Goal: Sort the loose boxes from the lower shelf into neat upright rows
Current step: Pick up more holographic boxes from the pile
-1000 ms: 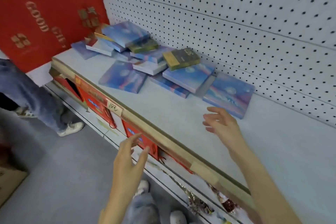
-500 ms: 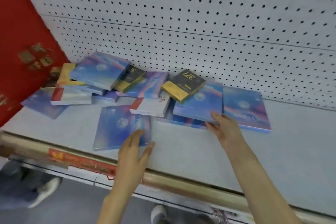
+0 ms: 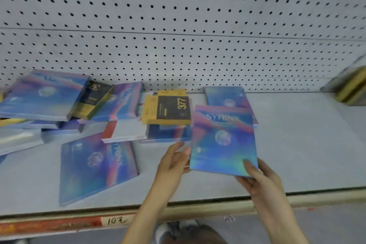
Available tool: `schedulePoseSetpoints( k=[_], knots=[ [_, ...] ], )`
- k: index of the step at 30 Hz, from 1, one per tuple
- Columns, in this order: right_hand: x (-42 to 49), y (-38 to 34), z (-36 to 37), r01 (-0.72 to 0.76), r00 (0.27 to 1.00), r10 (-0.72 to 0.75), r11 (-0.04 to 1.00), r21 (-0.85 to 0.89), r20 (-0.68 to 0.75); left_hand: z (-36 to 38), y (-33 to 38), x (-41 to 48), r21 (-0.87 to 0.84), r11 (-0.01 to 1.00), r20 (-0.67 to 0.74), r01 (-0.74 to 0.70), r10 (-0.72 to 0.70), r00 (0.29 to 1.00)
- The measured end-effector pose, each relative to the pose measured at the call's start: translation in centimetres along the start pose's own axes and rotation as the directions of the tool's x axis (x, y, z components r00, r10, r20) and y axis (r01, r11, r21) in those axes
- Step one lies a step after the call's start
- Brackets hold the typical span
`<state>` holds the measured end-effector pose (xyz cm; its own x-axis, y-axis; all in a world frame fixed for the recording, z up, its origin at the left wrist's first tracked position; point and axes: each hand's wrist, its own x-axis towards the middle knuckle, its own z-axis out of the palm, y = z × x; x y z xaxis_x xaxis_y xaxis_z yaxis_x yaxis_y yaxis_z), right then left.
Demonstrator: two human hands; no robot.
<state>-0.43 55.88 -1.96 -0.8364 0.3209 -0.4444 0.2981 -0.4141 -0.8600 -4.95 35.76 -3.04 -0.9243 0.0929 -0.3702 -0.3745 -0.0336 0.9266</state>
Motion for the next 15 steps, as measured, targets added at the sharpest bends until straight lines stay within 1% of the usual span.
schedulePoseSetpoints(
  k=[2,4,6,8,10,11,12,13,14,15],
  knots=[
    [-0.5,0.1,-0.1,-0.036,0.998,0.034,0.999,0.039,0.061,1.0,0.6,0.2,-0.038,0.999,0.056,0.012,-0.01,0.998],
    [-0.5,0.1,-0.1,-0.044,0.988,0.043,0.999,0.0,0.145,1.5,0.9,0.4,-0.077,0.997,0.08,0.005,0.001,0.997],
    [-0.2,-0.3,0.1,-0.026,0.981,0.055,0.988,-0.155,0.188,1.4,0.8,0.6,-0.112,0.993,0.04,-0.023,0.028,0.999],
    [1.5,-0.8,0.1,0.04,0.99,0.009,0.938,-0.345,0.141,0.7,0.8,0.6,-0.108,0.99,-0.057,-0.089,0.083,0.995],
    [4.6,-1.8,-0.3,0.155,0.987,-0.151,0.858,-0.491,0.048,-0.3,1.0,0.6,-0.064,0.986,-0.185,-0.152,0.137,0.973],
    [6.3,-2.5,-0.5,0.215,0.97,-0.244,0.804,-0.555,0.022,-1.0,1.1,0.5,-0.047,0.986,-0.244,-0.161,0.145,0.959],
    [8.1,-3.1,-0.6,0.263,0.943,-0.331,0.732,-0.629,0.009,-1.6,1.1,0.3,-0.037,0.986,-0.298,-0.164,0.145,0.943],
    [10.0,-3.7,-0.7,0.287,0.91,-0.415,0.634,-0.718,-0.003,-2.2,1.1,0.0,-0.03,0.986,-0.347,-0.165,0.145,0.926],
    [12.1,-4.0,-0.9,0.278,0.881,-0.473,0.528,-0.803,-0.006,-2.7,1.0,-0.3,-0.028,0.985,-0.394,-0.171,0.146,0.907],
    [13.9,-4.2,-1.0,0.229,0.873,-0.488,0.434,-0.871,-0.014,-3.2,0.9,-0.6,-0.028,0.983,-0.433,-0.179,0.15,0.889]
  ],
)
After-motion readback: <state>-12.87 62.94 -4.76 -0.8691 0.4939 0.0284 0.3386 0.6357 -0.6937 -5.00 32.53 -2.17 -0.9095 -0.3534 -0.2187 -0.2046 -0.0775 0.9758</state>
